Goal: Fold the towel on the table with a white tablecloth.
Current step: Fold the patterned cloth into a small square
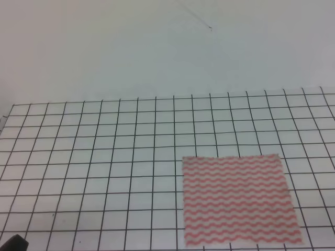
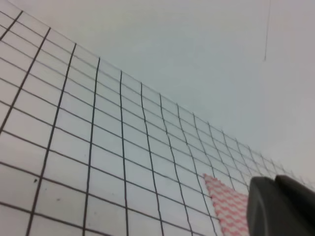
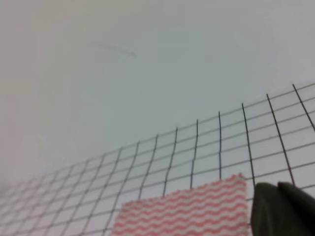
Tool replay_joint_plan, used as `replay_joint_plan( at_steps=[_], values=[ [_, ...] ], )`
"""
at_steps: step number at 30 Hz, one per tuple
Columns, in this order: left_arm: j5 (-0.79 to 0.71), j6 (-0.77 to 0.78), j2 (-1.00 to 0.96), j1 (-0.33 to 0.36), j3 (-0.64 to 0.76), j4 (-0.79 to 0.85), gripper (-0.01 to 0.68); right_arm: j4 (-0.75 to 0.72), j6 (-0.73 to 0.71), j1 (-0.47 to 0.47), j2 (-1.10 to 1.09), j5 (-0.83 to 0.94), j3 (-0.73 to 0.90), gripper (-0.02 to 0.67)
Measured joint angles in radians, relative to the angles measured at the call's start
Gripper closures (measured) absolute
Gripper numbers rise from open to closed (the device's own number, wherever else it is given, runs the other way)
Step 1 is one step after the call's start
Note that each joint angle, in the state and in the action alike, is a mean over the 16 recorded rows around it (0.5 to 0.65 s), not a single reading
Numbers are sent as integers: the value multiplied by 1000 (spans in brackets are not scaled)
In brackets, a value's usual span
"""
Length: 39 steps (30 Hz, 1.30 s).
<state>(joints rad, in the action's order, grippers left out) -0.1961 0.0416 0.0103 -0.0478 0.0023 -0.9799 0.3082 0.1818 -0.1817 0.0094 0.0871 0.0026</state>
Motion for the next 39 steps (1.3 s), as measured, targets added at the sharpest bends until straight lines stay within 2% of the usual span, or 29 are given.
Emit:
replay_joint_plan(
  at_steps=[9,20,25,31,39],
  values=[
    [-57,96,-19,0,0,81,674,-16,-61,0,1,62,0,652],
    [-60,111,-81,0,0,78,673,-17,-69,0,3,68,0,652],
    [-54,168,-99,0,0,36,673,-18,-69,0,3,69,0,652],
    [-56,380,-106,0,0,-123,674,-19,-69,0,3,70,0,652],
    [-128,827,-106,0,0,-484,674,5,-73,0,4,39,-11,652]
  ],
)
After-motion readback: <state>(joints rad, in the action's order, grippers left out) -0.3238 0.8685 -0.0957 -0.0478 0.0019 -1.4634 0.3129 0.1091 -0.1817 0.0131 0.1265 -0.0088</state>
